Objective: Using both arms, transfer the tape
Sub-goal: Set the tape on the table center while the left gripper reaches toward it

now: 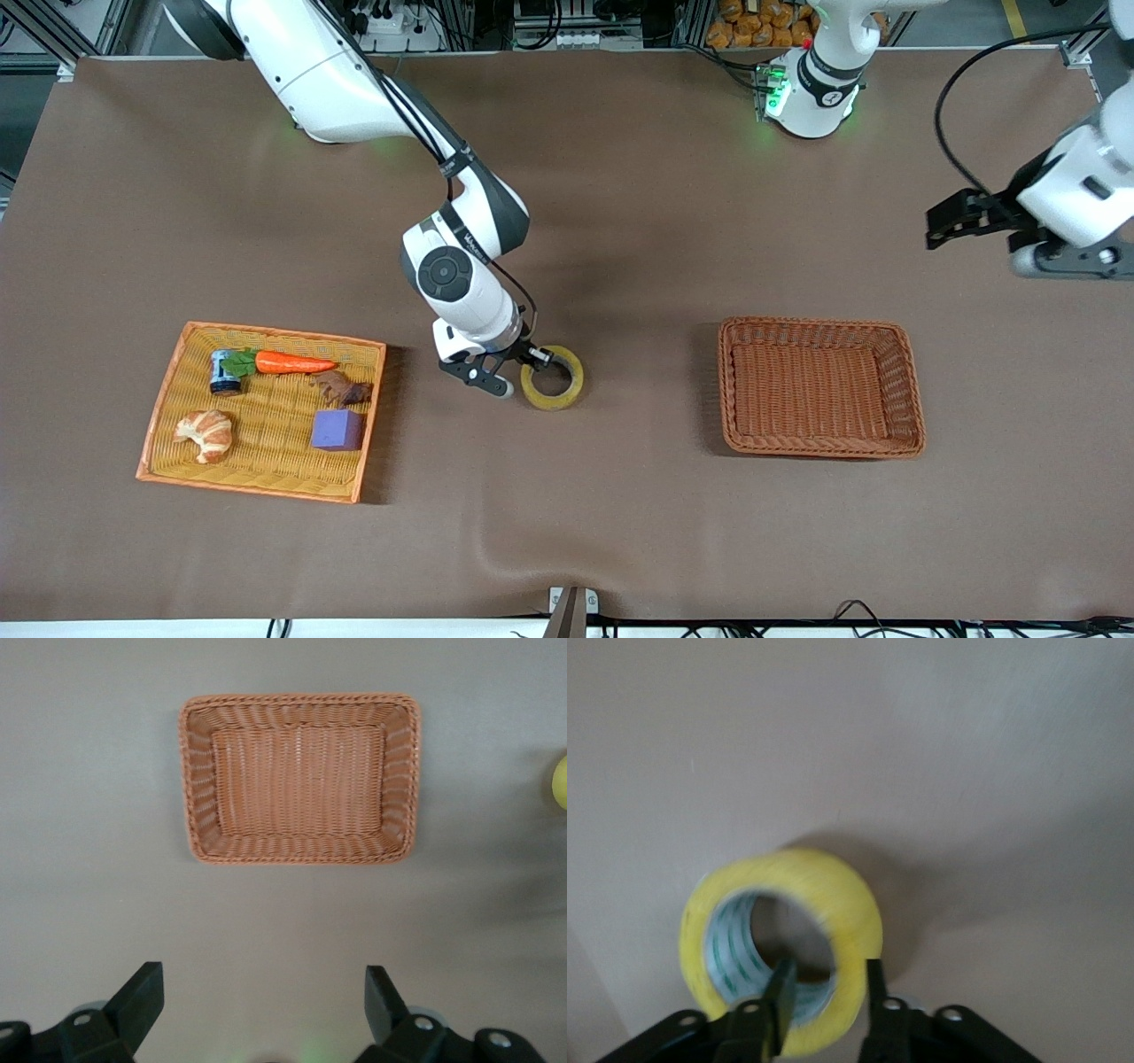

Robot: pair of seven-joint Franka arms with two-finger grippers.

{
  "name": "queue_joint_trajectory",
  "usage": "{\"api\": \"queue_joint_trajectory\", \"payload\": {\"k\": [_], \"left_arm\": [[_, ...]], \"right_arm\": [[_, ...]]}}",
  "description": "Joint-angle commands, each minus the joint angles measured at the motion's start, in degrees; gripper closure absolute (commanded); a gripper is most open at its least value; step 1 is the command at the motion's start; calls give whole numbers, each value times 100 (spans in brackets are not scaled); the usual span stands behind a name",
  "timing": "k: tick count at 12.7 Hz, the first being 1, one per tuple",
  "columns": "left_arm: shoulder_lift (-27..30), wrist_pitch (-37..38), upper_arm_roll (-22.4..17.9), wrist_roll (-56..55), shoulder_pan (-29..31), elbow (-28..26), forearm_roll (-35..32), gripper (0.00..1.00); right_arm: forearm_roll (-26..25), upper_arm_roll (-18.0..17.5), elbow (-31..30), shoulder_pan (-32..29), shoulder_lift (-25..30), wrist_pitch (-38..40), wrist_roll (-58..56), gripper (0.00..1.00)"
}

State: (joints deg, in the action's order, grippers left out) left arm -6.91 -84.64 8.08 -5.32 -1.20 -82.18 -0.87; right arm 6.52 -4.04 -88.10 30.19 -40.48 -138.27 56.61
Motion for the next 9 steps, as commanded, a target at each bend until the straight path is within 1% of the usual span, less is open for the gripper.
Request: {"api": "queue_joint_trajectory", "payload": {"k": [1,2,4,6,7,9], "left_arm": [[-170,-61,9,-136,-170,220,-107,0],[-179,-70,9,-144,-197,211,-107,0],[-284,-193,1,-162,-372,246,-124,0],[-424,-368,9,-75,-451,246,-159,0],[-538,-430,18,-31,-495,246,-151,0],[-854,-894,71,-161,-758,246,-98,0]], "right_arm": [[-28,201,47,-503,854,1130,-271,0],[-19,210,47,-862,1162,1649,-856,0],[-1,219,29,-1653,1445,2494,-2445,0],[-1,219,-102,-2338,1569,2926,-3660,0],[-10,219,-303,-2551,1735,3042,-3953,0],[-106,228,-1083,-2780,2366,2991,-4358,0]]}}
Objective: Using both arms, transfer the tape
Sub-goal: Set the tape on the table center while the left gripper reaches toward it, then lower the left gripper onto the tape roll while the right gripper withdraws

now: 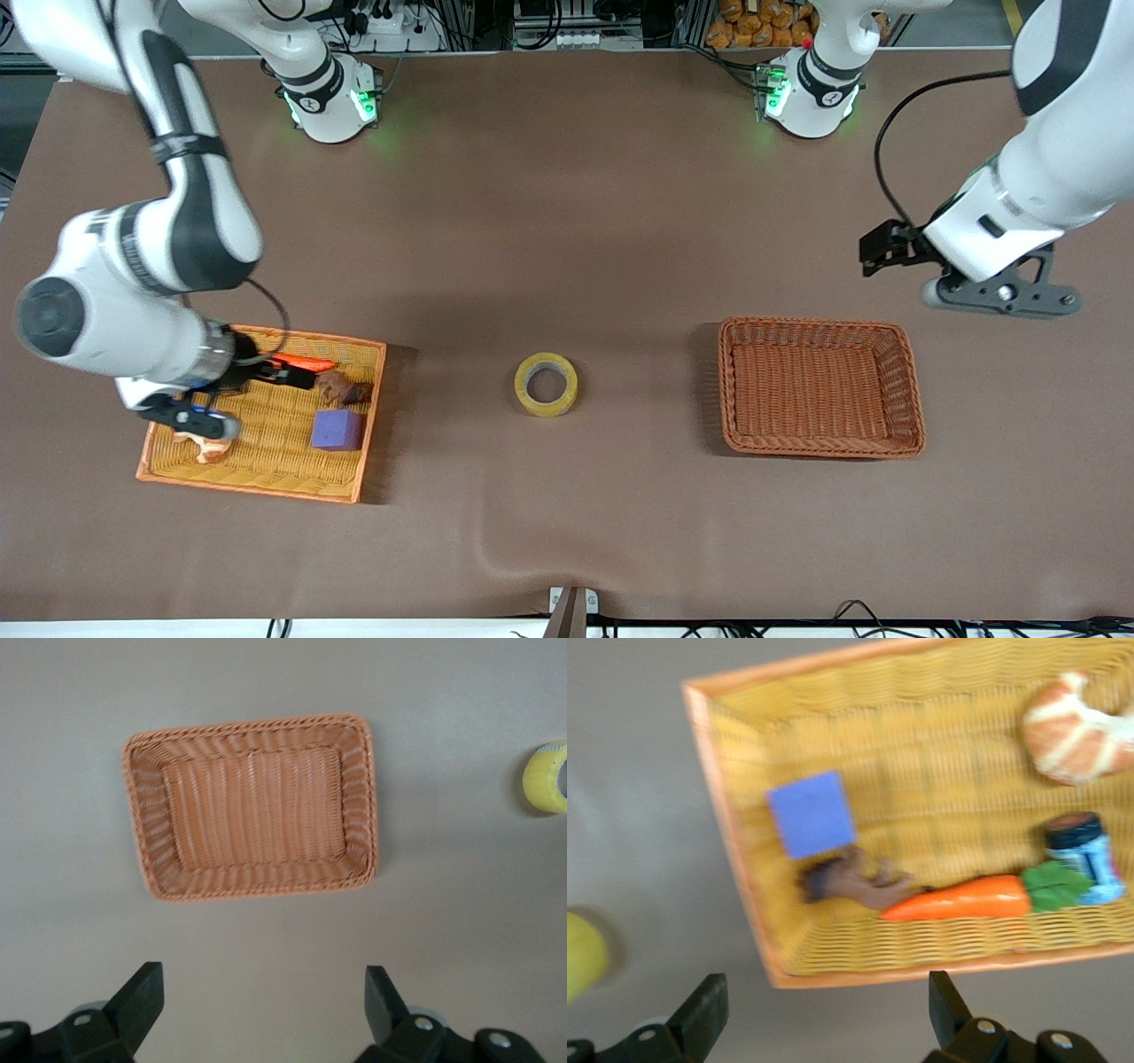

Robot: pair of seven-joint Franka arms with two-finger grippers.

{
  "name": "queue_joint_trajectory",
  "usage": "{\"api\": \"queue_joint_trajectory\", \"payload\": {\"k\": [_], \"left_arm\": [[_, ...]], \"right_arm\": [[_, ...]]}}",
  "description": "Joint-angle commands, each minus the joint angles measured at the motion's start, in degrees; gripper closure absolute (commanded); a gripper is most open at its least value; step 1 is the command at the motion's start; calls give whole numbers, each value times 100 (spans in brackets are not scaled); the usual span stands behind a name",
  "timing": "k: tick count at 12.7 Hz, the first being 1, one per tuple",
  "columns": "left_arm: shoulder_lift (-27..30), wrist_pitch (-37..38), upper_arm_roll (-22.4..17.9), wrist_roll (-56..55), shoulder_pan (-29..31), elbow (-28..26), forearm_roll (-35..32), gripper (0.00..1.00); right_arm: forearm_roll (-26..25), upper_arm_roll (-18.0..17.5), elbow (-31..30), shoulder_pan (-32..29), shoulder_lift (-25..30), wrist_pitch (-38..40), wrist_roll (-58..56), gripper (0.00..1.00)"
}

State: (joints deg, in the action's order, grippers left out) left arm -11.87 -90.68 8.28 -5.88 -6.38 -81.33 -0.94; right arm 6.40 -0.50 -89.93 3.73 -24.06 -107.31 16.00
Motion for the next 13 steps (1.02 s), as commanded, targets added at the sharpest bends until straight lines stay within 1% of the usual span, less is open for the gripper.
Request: {"api": "queue_joint_trajectory", "payload": {"k": [1,2,3,4,6,7,9,10,11,13], "left_arm": [[-516,-588,51,-271,-424,170,-47,0],[-675,-887,51,-569,-600,170,-47,0],[-876,-1177,51,-885,-871,170,-47,0],[-1122,-1519,42,-1236,-1126,239,-56,0],[-1684,-2222,42,-1922,-1452,441,-56,0],[-1965,-2565,51,-2082,-1524,538,-47,0],[-2406,-3207,51,-2416,-1734,609,-47,0],[-2573,-3488,16,-2661,-1866,635,-56,0],[-2731,-3665,-10,-2864,-1980,697,-56,0],[-2873,-3860,-46,-3015,-2052,732,-56,0]], "right_arm": [[-304,-126,-1077,-161,1006,-89,-604,0],[-489,-126,-1192,-257,1287,-62,-903,0],[-569,-126,-1263,-302,1560,-53,-1184,0],[-578,-126,-1246,-355,1798,8,-1466,0],[-587,-143,-1054,-373,2194,166,-1897,0],[-587,-152,-801,-373,2239,471,-2108,0],[-596,-134,-45,-408,2187,1287,-2198,0],[-605,-126,149,-477,2187,1613,-2320,0],[-596,-126,273,-513,2195,1773,-2425,0],[-605,-108,318,-548,2222,1836,-2427,0]]}}
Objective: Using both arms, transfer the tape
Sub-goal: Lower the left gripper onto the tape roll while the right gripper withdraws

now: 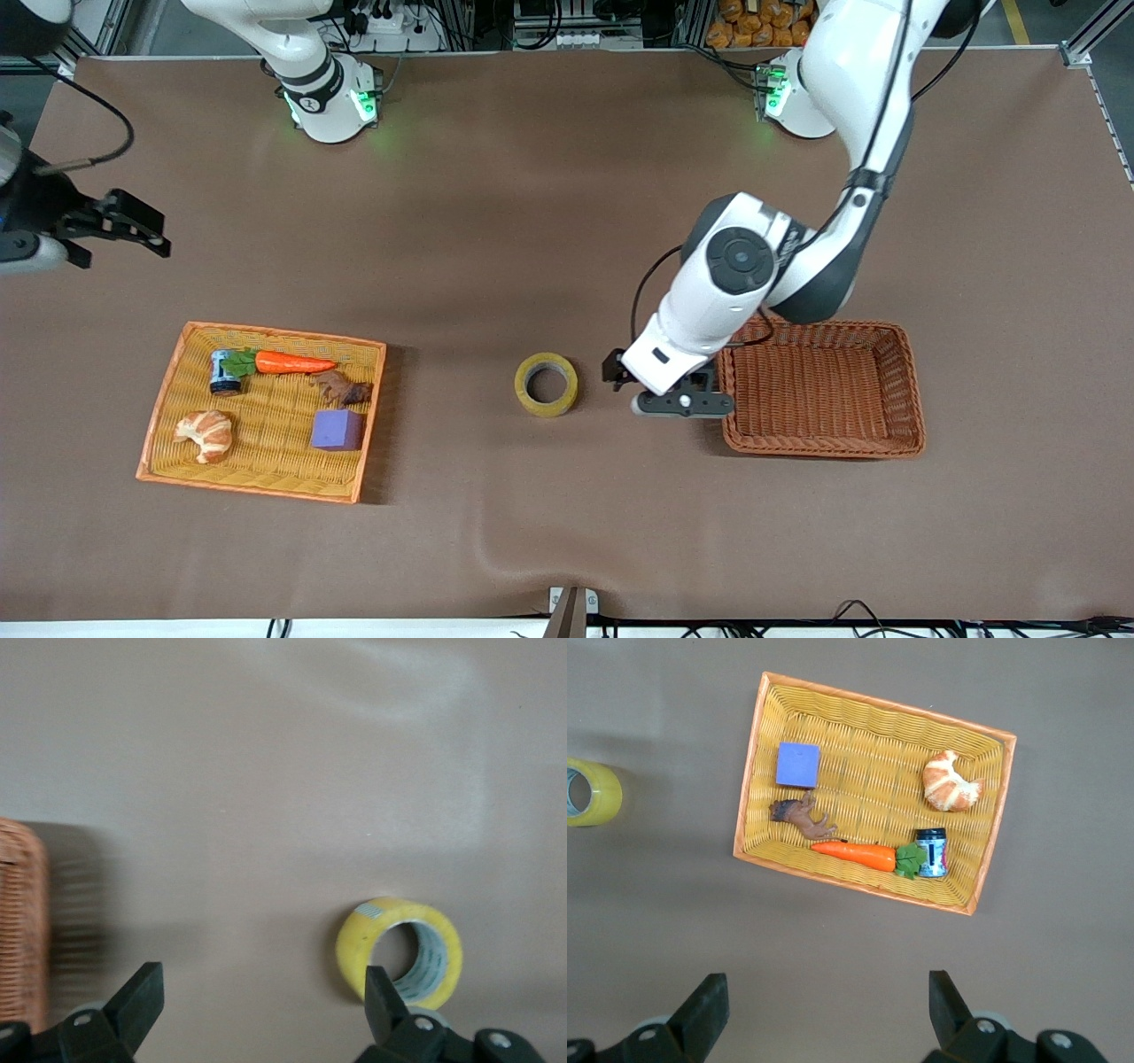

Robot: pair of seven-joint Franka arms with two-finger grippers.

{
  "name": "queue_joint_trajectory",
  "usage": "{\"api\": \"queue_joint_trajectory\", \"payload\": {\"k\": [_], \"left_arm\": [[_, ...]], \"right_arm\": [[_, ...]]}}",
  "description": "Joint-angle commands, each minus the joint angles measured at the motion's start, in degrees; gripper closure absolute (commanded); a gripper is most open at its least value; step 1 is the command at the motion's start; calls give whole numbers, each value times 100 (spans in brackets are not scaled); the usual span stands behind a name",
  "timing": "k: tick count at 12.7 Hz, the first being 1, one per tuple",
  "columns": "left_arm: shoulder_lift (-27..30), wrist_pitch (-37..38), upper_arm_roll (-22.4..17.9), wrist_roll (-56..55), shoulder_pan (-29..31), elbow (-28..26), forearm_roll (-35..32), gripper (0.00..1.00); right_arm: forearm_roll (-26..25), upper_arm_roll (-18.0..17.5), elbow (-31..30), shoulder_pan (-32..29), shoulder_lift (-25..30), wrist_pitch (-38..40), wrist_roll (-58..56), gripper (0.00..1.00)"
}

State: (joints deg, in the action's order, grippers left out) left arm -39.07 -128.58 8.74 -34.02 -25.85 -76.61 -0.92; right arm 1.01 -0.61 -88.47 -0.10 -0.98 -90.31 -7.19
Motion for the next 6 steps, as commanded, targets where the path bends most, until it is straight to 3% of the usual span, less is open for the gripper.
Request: {"api": "queue_joint_trajectory", "payload": {"k": [1,6], "left_arm": [[-145,-62,-91,-210,-104,243,-66,0],[-390,-395,-65,-605,-262,252,-48,0]], "right_arm": [[-66,-97,163,-183,-69,145,-81,0],[-66,-80,163,-227,-69,391,-19,0]]}}
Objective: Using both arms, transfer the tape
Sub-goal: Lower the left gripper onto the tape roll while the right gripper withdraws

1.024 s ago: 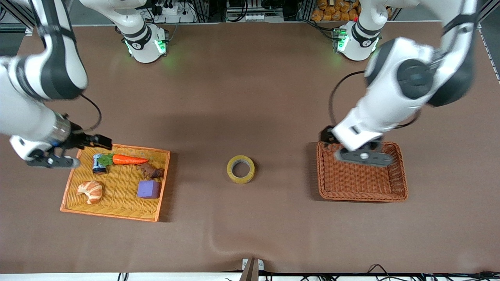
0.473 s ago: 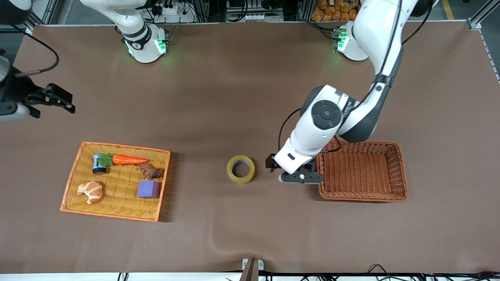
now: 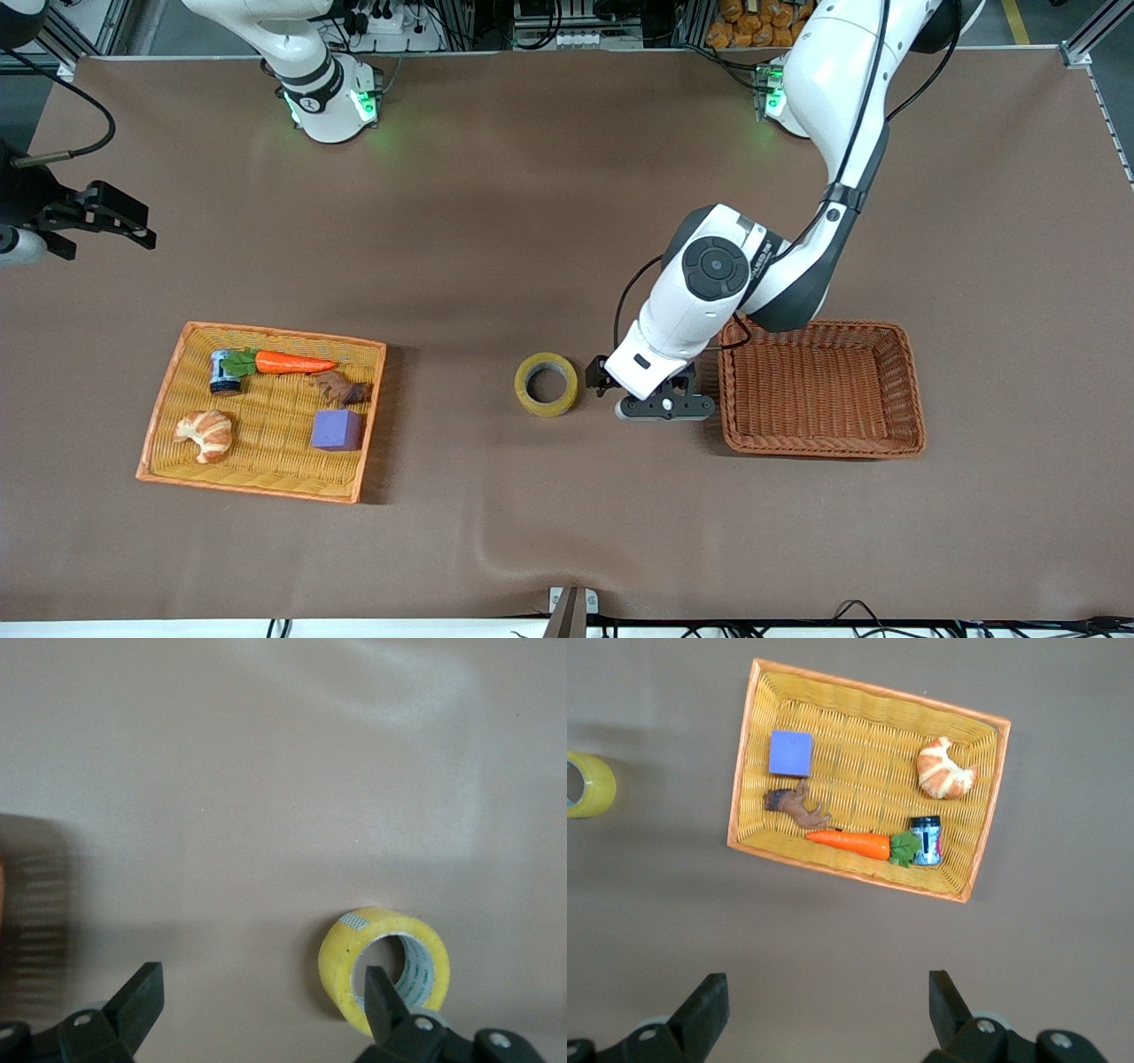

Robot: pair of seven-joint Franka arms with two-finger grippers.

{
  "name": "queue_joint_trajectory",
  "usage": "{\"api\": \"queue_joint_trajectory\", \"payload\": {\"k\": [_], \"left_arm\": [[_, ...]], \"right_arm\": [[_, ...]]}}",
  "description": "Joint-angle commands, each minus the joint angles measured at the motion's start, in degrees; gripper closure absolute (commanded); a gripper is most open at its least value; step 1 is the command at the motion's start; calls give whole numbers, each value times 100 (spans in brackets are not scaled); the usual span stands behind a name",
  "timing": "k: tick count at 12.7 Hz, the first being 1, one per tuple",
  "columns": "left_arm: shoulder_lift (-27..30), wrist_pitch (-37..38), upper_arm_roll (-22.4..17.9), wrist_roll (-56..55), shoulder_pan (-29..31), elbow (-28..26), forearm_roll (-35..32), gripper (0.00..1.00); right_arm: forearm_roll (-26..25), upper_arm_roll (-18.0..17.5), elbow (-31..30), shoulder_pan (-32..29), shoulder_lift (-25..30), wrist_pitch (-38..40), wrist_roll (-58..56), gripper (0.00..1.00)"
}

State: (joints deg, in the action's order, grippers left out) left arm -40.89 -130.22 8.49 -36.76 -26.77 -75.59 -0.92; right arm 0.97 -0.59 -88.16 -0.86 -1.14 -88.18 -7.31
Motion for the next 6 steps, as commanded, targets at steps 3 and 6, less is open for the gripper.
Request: {"api": "queue_joint_trajectory", "payload": {"k": [3,6], "left_arm": [[-524,-714,-58,-779,-478,150,-57,0],[-919,-1371,-84,-684,-654,150,-153,0]], "right_arm": [[-53,-73,133,-169,-44,240,-8,0],[-36,-64,98,-387,-35,617,-8,0]]}}
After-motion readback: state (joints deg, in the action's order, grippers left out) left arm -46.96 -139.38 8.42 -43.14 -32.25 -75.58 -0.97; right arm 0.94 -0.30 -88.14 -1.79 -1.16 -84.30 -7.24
